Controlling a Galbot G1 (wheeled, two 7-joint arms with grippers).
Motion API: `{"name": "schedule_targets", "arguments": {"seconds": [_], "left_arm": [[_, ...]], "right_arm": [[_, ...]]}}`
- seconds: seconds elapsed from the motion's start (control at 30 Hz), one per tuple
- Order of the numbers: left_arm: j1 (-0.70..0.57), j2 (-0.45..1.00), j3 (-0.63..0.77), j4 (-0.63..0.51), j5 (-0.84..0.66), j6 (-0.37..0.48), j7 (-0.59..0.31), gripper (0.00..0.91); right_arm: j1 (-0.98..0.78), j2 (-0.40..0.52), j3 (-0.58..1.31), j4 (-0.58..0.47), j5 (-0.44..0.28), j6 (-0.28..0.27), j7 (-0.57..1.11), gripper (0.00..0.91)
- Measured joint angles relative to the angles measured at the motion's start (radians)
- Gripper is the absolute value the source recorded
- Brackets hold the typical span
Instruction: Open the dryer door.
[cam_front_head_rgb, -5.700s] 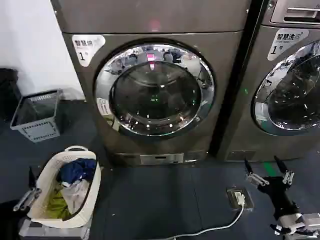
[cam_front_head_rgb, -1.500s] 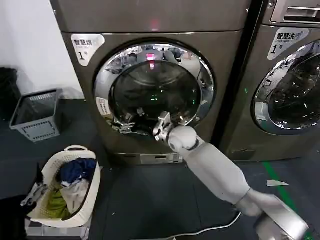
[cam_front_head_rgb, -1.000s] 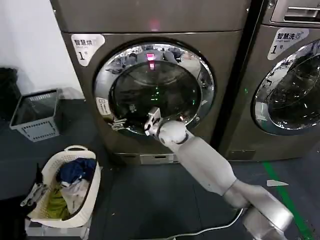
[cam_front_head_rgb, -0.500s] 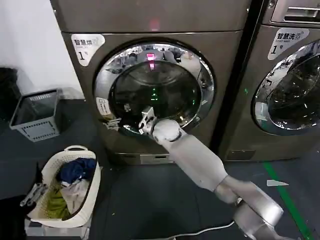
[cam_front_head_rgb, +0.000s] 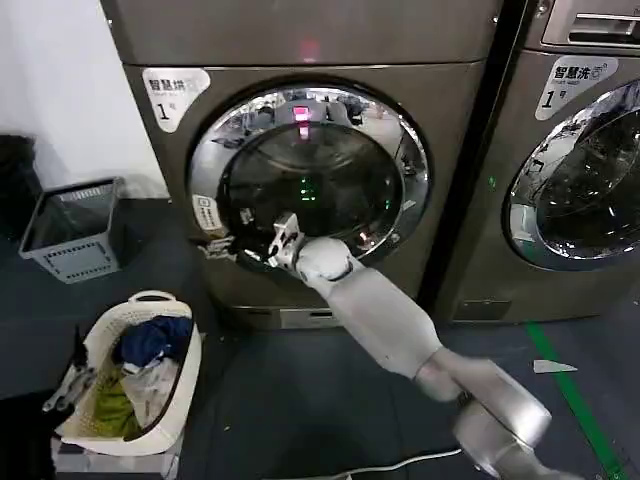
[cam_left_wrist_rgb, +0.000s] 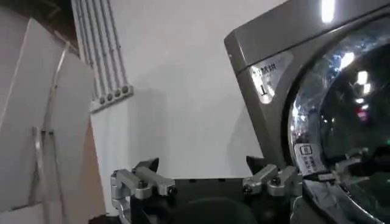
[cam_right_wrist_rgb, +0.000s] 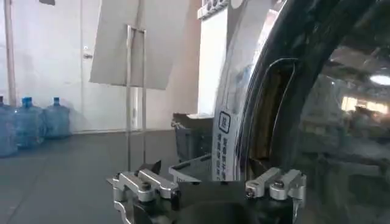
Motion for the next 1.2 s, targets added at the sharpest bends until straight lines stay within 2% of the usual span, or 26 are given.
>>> {"name": "schedule_targets", "arguments": {"seconds": [0.37,0.57,0.83,1.2], "left_arm": [[-0.108,0.058,-0.021,0.035,-0.072,0.094,0.04,0.907],[-0.171,0.105,-0.038,0.058,-0.118,0.133,0.048,0.907],[-0.255,0.176,-0.076,0.127,-0.21,0.156,0.083,0.907],[-0.397,0.32,-0.083,0.273,-0.356,0.154,0.159,0.907]], "right_arm": [[0.004,0.001,-0.011,-0.004,0.024,-0.004,-0.055,0.907],[0.004,-0.023,-0.031,0.03,0.075,-0.027,-0.095,0.907],[-0.004,-0.106,-0.08,0.148,0.176,-0.072,-0.115,0.907],[-0.016,-0.234,-0.123,0.35,0.265,-0.113,-0.139,0.907]]}}
